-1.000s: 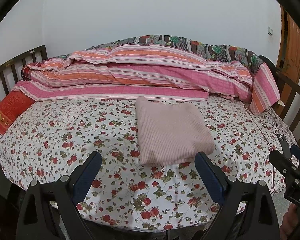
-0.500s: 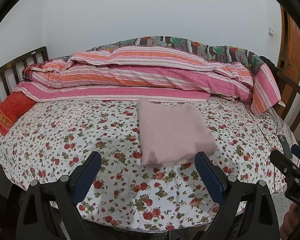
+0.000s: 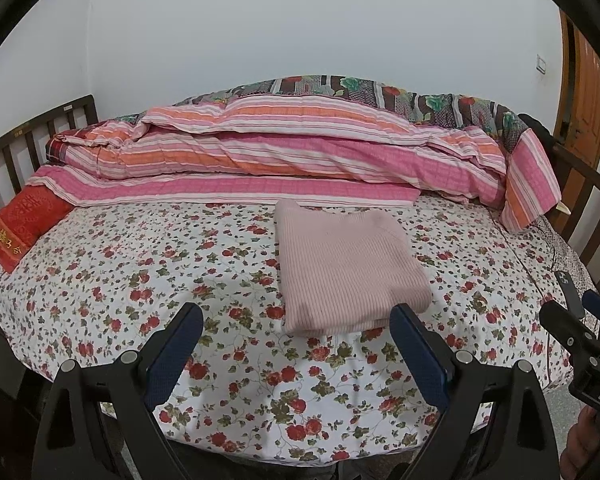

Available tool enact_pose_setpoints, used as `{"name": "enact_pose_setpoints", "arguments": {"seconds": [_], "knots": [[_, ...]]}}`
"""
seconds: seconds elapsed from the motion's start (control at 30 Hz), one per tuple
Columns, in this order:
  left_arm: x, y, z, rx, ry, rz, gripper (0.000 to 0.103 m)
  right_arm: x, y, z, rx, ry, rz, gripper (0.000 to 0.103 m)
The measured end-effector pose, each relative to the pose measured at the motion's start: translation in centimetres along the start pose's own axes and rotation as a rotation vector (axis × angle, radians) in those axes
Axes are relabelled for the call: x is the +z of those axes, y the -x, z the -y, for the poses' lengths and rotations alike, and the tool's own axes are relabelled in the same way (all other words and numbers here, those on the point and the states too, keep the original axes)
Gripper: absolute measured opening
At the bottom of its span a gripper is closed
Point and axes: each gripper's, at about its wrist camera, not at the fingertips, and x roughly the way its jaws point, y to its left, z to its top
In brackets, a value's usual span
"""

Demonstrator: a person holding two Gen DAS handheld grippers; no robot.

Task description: Fold small clothes

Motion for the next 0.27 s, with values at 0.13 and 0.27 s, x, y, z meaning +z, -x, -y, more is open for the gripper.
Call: {"name": "enact_pose_setpoints", "arguments": {"seconds": [0.13,0.27], "knots": [[0.00,0.01,0.00,0.000,-0.001,0.001,0.095,-0.04,0.02,0.00,-0.001,0.000,0.001,0.102],[0.12,0.04,-0.15,-0.001,-0.001,0.001,0.095,0.02,0.02,-0.02,-0.001,-0.001,0.001,0.102]]}}
